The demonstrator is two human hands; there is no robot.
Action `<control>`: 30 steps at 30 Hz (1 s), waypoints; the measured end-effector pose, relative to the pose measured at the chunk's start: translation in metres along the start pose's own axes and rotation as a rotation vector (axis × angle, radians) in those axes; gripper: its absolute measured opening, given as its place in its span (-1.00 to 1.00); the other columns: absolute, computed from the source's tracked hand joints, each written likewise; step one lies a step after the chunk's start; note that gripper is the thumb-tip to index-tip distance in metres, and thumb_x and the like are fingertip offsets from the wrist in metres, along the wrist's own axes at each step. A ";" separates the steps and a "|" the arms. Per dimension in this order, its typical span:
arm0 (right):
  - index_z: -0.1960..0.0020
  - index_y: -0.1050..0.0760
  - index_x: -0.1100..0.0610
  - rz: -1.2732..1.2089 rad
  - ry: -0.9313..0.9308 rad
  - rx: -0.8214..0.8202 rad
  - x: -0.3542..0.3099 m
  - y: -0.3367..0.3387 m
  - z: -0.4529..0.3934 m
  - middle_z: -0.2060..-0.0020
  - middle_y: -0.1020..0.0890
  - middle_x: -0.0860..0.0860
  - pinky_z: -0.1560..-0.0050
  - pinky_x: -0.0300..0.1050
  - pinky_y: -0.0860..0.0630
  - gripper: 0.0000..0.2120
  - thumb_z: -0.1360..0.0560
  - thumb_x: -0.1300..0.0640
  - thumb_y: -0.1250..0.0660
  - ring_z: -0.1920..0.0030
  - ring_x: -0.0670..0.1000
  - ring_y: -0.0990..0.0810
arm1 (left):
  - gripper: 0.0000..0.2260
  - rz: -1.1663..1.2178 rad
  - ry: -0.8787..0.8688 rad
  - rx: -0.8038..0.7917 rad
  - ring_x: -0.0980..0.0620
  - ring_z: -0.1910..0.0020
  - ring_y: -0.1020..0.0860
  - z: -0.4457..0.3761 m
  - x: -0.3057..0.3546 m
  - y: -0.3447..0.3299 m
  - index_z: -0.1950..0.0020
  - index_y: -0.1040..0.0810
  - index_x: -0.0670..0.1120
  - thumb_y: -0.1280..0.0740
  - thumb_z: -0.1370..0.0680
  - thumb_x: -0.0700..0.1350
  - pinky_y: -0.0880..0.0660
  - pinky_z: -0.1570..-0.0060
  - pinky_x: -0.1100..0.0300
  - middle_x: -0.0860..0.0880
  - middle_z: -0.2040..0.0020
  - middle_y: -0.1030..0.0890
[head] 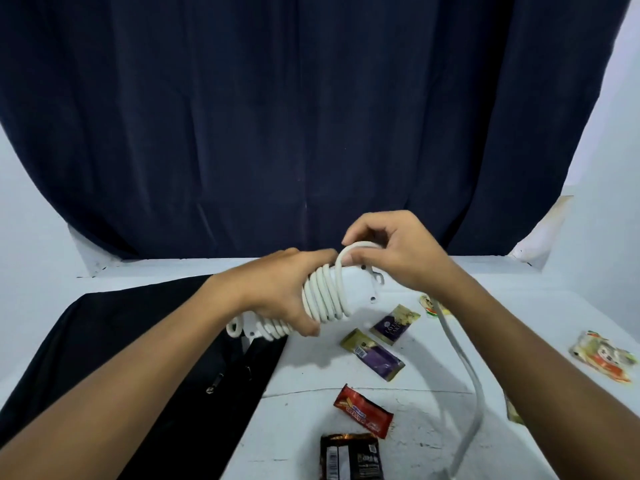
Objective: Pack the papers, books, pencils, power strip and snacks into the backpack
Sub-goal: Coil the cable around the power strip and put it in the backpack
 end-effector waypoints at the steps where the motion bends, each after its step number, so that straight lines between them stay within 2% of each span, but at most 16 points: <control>1: 0.17 -0.62 0.24 -0.095 -0.054 -0.040 0.004 0.001 -0.002 0.30 -0.66 0.07 0.21 -0.21 -0.52 -0.90 -0.36 0.28 -0.52 0.27 -0.08 -0.61 | -0.32 0.053 -0.027 -0.002 0.14 0.00 -0.51 0.003 0.005 0.000 -0.17 -0.33 0.28 -0.58 -0.15 0.09 -0.56 0.03 0.05 0.16 0.03 -0.54; 4: 0.21 -0.61 0.23 -0.314 -0.140 -0.232 0.012 -0.005 -0.006 0.27 -0.61 0.17 0.25 -0.21 -0.50 -0.89 -0.33 0.31 -0.53 0.27 0.00 -0.59 | -0.27 0.253 -0.081 -0.020 0.14 0.00 -0.55 0.013 0.017 -0.004 -0.20 -0.28 0.18 -0.63 -0.20 -0.07 -0.58 0.04 0.10 0.12 0.02 -0.55; 6: 0.25 -0.61 0.20 -0.543 -0.202 -0.292 0.016 -0.011 -0.005 0.26 -0.56 0.19 0.31 -0.24 -0.48 -0.88 -0.27 0.29 -0.54 0.32 -0.01 -0.56 | -0.20 0.412 -0.106 -0.032 0.10 0.00 -0.59 0.019 0.023 -0.007 -0.26 -0.21 0.14 -0.64 -0.23 -0.16 -0.59 0.05 0.13 0.04 0.02 -0.58; 9: 0.31 -0.60 0.18 -0.838 -0.270 -0.254 0.022 -0.020 -0.004 0.32 -0.58 0.11 0.35 -0.24 -0.48 -0.90 -0.32 0.32 -0.48 0.38 -0.04 -0.54 | -0.15 0.655 -0.143 -0.007 0.01 -0.01 -0.64 0.025 0.029 -0.005 -0.29 -0.16 0.10 -0.63 -0.22 -0.20 -0.59 0.03 0.11 -0.03 0.01 -0.62; 11: 0.33 -0.60 0.15 -0.936 -0.307 -0.200 0.026 -0.024 -0.004 0.33 -0.59 0.07 0.33 -0.22 -0.50 -0.82 -0.40 0.34 -0.34 0.37 -0.05 -0.55 | -0.16 0.811 -0.161 0.027 -0.04 0.02 -0.65 0.026 0.030 -0.002 -0.29 -0.15 0.10 -0.60 -0.20 -0.18 -0.59 0.05 0.10 -0.06 0.02 -0.63; 12: 0.33 -0.61 0.15 -0.956 -0.310 -0.181 0.027 -0.025 -0.003 0.33 -0.60 0.06 0.32 -0.21 -0.50 -0.81 -0.39 0.33 -0.29 0.36 -0.04 -0.56 | -0.18 0.875 -0.171 0.044 -0.07 0.03 -0.65 0.026 0.031 -0.001 -0.29 -0.16 0.10 -0.58 -0.20 -0.18 -0.58 0.05 0.10 -0.08 0.02 -0.63; 14: 0.30 -0.63 0.14 -0.990 -0.316 -0.166 0.025 -0.028 -0.001 0.34 -0.62 0.05 0.31 -0.21 -0.53 -0.83 -0.37 0.33 -0.33 0.35 -0.04 -0.59 | -0.20 0.973 -0.192 0.073 -0.06 0.05 -0.64 0.027 0.032 0.001 -0.29 -0.17 0.14 -0.55 -0.21 -0.18 -0.56 0.07 0.12 -0.06 0.04 -0.62; 16: 0.20 -0.65 0.18 -1.016 -0.368 -0.179 0.023 -0.034 0.004 0.25 -0.65 0.09 0.16 -0.16 -0.53 -0.93 -0.35 0.21 -0.40 0.22 0.03 -0.62 | -0.22 1.030 -0.211 0.105 -0.01 0.09 -0.63 0.027 0.033 0.004 -0.30 -0.18 0.14 -0.52 -0.23 -0.18 -0.55 0.10 0.15 -0.01 0.08 -0.62; 18: -0.03 -0.59 0.27 -0.979 -0.399 -0.202 0.031 -0.042 0.010 0.06 -0.58 0.21 -0.06 0.04 -0.39 -0.72 -0.36 0.18 -0.46 0.02 0.18 -0.50 | -0.27 1.067 -0.225 0.133 0.01 0.11 -0.62 0.028 0.033 0.007 -0.29 -0.20 0.10 -0.50 -0.25 -0.18 -0.55 0.13 0.17 -0.01 0.08 -0.62; 19: -0.13 -0.53 0.34 -0.953 -0.418 -0.201 0.035 -0.045 0.013 0.02 -0.52 0.23 -0.05 0.10 -0.34 -0.64 -0.38 0.23 -0.42 0.00 0.21 -0.42 | -0.31 1.076 -0.226 0.143 0.01 0.12 -0.62 0.028 0.032 0.008 -0.27 -0.21 0.06 -0.50 -0.26 -0.18 -0.55 0.15 0.17 -0.02 0.08 -0.62; 21: -0.20 -0.39 0.47 -0.924 -0.429 -0.221 0.039 -0.049 0.019 0.12 -0.45 0.20 0.11 0.05 -0.30 -0.53 -0.33 0.32 -0.32 0.12 0.19 -0.37 | -0.36 1.087 -0.205 0.167 0.06 0.16 -0.61 0.028 0.029 0.009 -0.22 -0.23 -0.01 -0.49 -0.27 -0.14 -0.54 0.19 0.20 0.02 0.13 -0.63; 23: -0.17 -0.37 0.45 -1.003 -0.398 -0.273 0.034 -0.049 0.025 0.24 -0.40 0.13 0.31 -0.11 -0.29 -0.43 -0.20 0.30 -0.38 0.27 0.07 -0.36 | -0.39 1.102 -0.173 0.186 0.11 0.18 -0.59 0.029 0.024 0.009 -0.18 -0.25 -0.02 -0.49 -0.25 -0.11 -0.53 0.20 0.22 0.09 0.16 -0.62; 24: -0.18 -0.36 0.38 -1.087 -0.376 -0.299 0.031 -0.051 0.027 0.23 -0.37 0.12 0.36 -0.17 -0.29 -0.36 -0.16 0.22 -0.45 0.28 0.03 -0.35 | -0.39 1.109 -0.161 0.189 0.12 0.18 -0.59 0.028 0.023 0.009 -0.18 -0.26 -0.01 -0.49 -0.24 -0.10 -0.53 0.20 0.23 0.10 0.17 -0.62; 26: -0.24 -0.33 0.30 -1.150 -0.349 -0.305 0.028 -0.050 0.029 0.18 -0.37 0.13 0.38 -0.21 -0.32 -0.26 -0.21 0.02 -0.54 0.24 0.02 -0.34 | -0.39 1.120 -0.150 0.180 0.12 0.18 -0.60 0.027 0.022 0.008 -0.18 -0.27 -0.02 -0.50 -0.24 -0.09 -0.53 0.20 0.24 0.09 0.18 -0.63; 28: -0.22 -0.39 0.30 -1.051 -0.348 -0.261 0.031 -0.049 0.029 0.18 -0.43 0.11 0.39 -0.25 -0.32 -0.26 -0.26 -0.13 -0.55 0.25 -0.03 -0.37 | -0.39 1.137 -0.137 0.173 0.10 0.17 -0.61 0.025 0.020 0.006 -0.19 -0.26 -0.03 -0.49 -0.25 -0.10 -0.54 0.20 0.24 0.06 0.17 -0.65; 30: -0.17 -0.45 0.31 -0.985 -0.362 -0.226 0.033 -0.048 0.028 0.13 -0.45 0.14 0.42 -0.29 -0.30 -0.28 -0.25 -0.15 -0.56 0.24 -0.04 -0.39 | -0.38 1.134 -0.116 0.179 0.09 0.16 -0.61 0.024 0.016 0.005 -0.20 -0.27 -0.04 -0.50 -0.25 -0.10 -0.54 0.19 0.22 0.06 0.16 -0.64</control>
Point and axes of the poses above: each hand's wrist, its own z-axis away from the middle knuckle, its own y-axis out of the back of the hand, x = y × z, the point moved 8 cm from there along -z, towards the middle knuckle
